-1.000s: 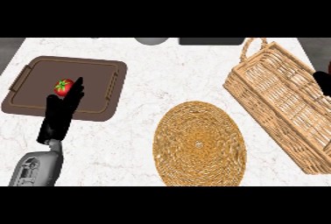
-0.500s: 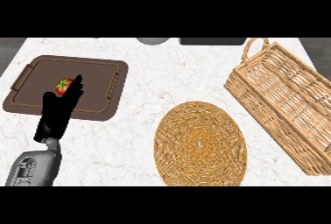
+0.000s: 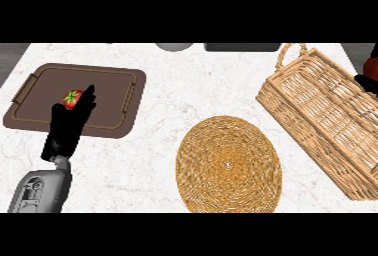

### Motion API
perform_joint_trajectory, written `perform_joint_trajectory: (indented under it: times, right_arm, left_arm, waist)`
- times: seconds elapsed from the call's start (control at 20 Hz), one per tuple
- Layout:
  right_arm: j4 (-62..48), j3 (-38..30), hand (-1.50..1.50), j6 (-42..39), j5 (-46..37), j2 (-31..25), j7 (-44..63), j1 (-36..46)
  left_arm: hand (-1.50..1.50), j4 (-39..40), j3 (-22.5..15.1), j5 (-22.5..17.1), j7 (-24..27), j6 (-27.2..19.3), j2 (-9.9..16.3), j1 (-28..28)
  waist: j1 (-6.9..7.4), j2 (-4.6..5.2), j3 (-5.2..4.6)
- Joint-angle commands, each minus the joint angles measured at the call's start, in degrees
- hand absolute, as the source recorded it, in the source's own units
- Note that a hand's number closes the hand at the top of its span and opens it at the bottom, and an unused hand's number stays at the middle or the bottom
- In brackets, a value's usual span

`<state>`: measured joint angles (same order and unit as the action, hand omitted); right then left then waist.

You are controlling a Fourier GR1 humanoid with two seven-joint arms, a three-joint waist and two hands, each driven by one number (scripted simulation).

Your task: Pick the bell pepper from the placemat and place it in the basket

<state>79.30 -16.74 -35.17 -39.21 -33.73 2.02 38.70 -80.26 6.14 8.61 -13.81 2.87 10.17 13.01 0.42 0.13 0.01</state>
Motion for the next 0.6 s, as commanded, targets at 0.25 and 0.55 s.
perform_joint_trajectory:
  times: [0.25,0.55]
  right_arm:
    - [-10.7,-1.4,-1.5,7.4,2.2,5.9,-3.5,-0.1]
    - [-5.5,-9.8,-1.5,9.4,10.0,6.4,-4.1,-2.8]
  left_arm:
    - [0.0,3.2,0.2,0.9,3.9,-0.2,0.0,-0.2]
    - [0.0,0.8,-0.2,1.3,-0.6,-0.2,0.5,1.5]
  waist:
    - [0.18,0.08,-0.01]
    - [-0.7,-0.24,0.0]
